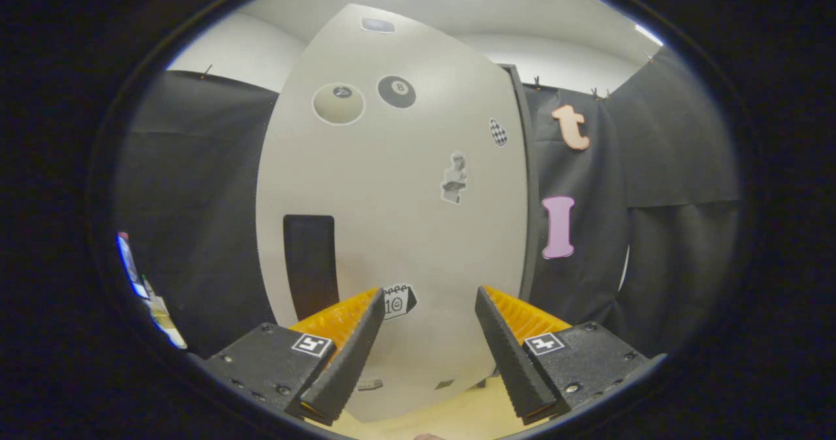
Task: Open the shoe cabinet door, grab the shoes and put them into the shoe cabinet, then close the shoe cabinet door.
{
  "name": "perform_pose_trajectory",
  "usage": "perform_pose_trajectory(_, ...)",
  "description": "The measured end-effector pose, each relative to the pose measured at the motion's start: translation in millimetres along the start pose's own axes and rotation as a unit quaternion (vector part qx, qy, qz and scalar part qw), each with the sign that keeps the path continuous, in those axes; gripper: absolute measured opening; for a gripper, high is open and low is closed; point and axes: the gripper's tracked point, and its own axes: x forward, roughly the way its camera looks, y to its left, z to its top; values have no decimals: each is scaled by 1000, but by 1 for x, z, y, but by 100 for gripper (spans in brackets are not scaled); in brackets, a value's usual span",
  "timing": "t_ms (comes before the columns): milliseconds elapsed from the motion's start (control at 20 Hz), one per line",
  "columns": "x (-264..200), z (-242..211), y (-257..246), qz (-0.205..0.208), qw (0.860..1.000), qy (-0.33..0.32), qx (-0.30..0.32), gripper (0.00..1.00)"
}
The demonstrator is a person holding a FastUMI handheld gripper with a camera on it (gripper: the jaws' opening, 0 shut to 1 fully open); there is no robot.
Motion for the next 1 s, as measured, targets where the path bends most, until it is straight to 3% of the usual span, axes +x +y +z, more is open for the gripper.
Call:
perform_pose_trajectory(150,8,-7,1,-16,1000,4,11,99)
perform_pose_trajectory(350,15,-16,-3,-33,999,9,20,99)
perform_pose_trajectory(550,12,-24,-3,-21,999,8,45,99)
perform_pose_trajectory(1000,-16,-32,-10,-50,998,-6,35,97)
